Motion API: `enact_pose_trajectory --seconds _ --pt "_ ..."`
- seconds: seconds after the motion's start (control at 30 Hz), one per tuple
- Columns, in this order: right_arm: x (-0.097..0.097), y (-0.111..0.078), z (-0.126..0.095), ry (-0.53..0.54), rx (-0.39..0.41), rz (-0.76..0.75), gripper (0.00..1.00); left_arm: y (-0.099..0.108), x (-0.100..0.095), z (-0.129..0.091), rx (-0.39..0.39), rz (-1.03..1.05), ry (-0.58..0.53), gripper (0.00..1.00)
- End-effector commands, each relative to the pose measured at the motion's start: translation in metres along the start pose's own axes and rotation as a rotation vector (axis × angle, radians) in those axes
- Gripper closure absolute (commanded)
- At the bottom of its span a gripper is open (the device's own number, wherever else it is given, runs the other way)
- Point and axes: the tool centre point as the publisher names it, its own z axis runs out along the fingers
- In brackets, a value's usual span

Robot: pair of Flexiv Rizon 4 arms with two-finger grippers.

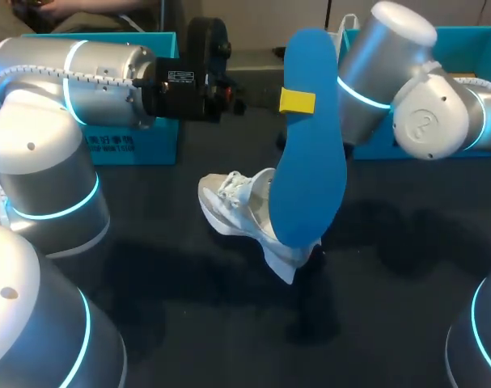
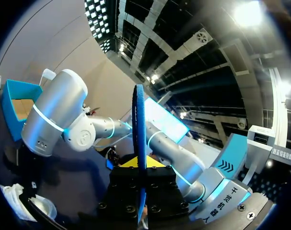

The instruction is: Take the shoe out of the shoebox, open the shoe tongue, remove and reinsert the insole, then place the shoe into the shoebox

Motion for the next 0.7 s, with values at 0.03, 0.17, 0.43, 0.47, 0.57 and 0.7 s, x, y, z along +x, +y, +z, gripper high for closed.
enact_pose_trajectory --seconds 0.03,0.17,0.43,0.47,0.57,0.7 --pt "0.001 0.001 -0.001 -0.003 0.001 0.001 1.0 0.001 0.0 0.001 0.001 0.001 -0.001 1.0" --pt "0.001 0.001 -0.001 -0.003 0.001 0.001 1.0 0.001 0.0 0.001 0.001 0.001 -0.001 1.0" --pt "0.011 -0.009 0.001 -0.007 -0.144 0.313 1.0 0.001 0.0 0.001 0.001 0.001 -0.001 1.0" --pt "0.012 -0.01 0.001 -0.014 -0.151 0.345 1.0 0.001 0.0 0.001 0.001 0.001 -0.001 1.0" --pt "0.019 -0.01 0.002 -0.025 -0.172 0.463 1.0 0.001 0.0 0.001 0.001 0.001 -0.001 1.0" --pt "0.021 -0.007 0.002 -0.056 -0.193 0.508 1.0 0.001 0.0 0.001 0.001 0.001 -0.001 1.0"
